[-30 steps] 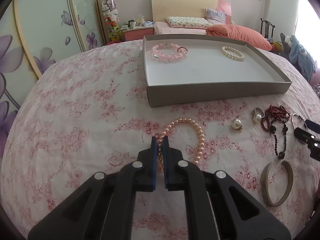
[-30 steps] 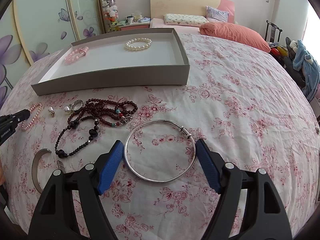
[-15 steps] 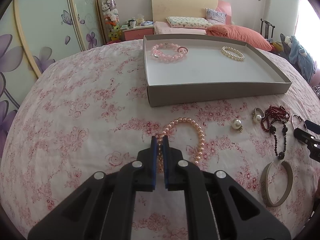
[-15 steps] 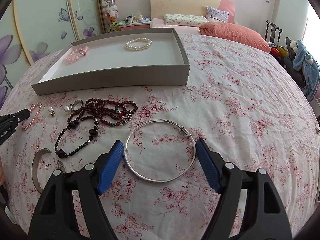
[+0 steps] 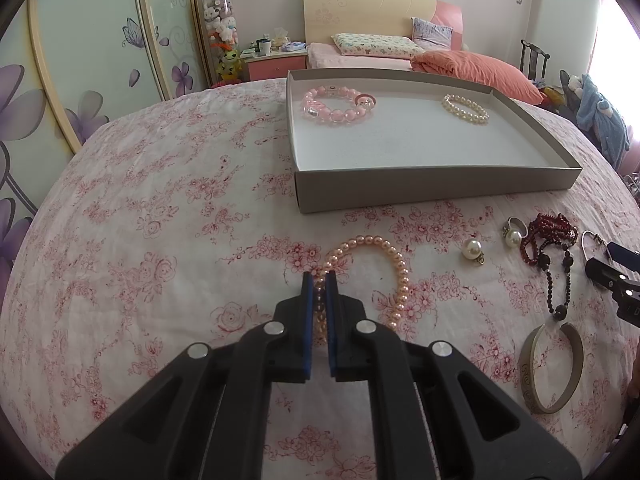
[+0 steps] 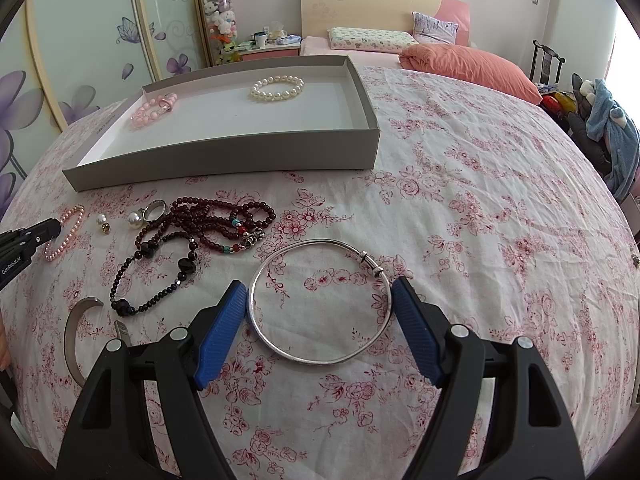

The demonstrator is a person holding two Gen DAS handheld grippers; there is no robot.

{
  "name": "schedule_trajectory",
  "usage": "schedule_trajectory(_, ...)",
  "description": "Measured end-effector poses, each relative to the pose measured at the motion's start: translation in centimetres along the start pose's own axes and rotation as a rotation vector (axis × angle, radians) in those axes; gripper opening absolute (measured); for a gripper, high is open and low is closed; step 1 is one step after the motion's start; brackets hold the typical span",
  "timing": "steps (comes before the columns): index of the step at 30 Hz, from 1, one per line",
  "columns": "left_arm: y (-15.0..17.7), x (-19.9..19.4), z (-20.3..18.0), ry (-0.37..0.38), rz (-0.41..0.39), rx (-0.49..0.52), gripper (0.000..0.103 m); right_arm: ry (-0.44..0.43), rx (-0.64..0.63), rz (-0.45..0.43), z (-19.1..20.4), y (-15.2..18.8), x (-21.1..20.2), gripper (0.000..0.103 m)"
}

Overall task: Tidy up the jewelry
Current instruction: 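Grasp and lift peach pearl bracelet with left tool while right tool lifts silver bangle, then carry both pieces into the grey tray and open both tools to release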

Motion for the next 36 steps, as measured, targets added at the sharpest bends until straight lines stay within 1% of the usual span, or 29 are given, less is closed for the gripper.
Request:
schedule_trajectory(13,0.0,0.0,0.0,0.002,0.000,-0.002,0.007,-0.001,0.002,-0.001,0.0,0.0,0.0,0.074)
schedule_trajectory(19,0.2,-0.3,0.3,0.026,-0.011,-0.024,0.007,-0.022,0.022,-0.023,0.2,0.0,-0.4,0.074)
schedule_trajectory(22,0.1,-1.1,0.5,0.048,-0.039,-0.039,0.007,-0.039,0.028,-0.057,0.0,-0.1,-1.2,0.074)
schedule_trajectory(30,-0.6,-5.2,0.9,0.147,-0.172,-0.094,0.007,-0.072,0.021,-0.144,0.7,-1.0,-3.3,0.074)
schedule_trajectory(36,-1.3,-7.3,0.1,0.184,-0.228,-0.092,0.007,-0.085,-0.006,-0.218,1.7,-1.5,-5.1,0.074)
Point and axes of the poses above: each gripper's, at about its wrist camera, not at the fingertips, and x roughly the way its jaws point, z to its left, y to its underside, the point moved 1 cm from there along x, roughly the way its jaws point, and after that the axes turned 1 degree about z, right-handed, at the moved point
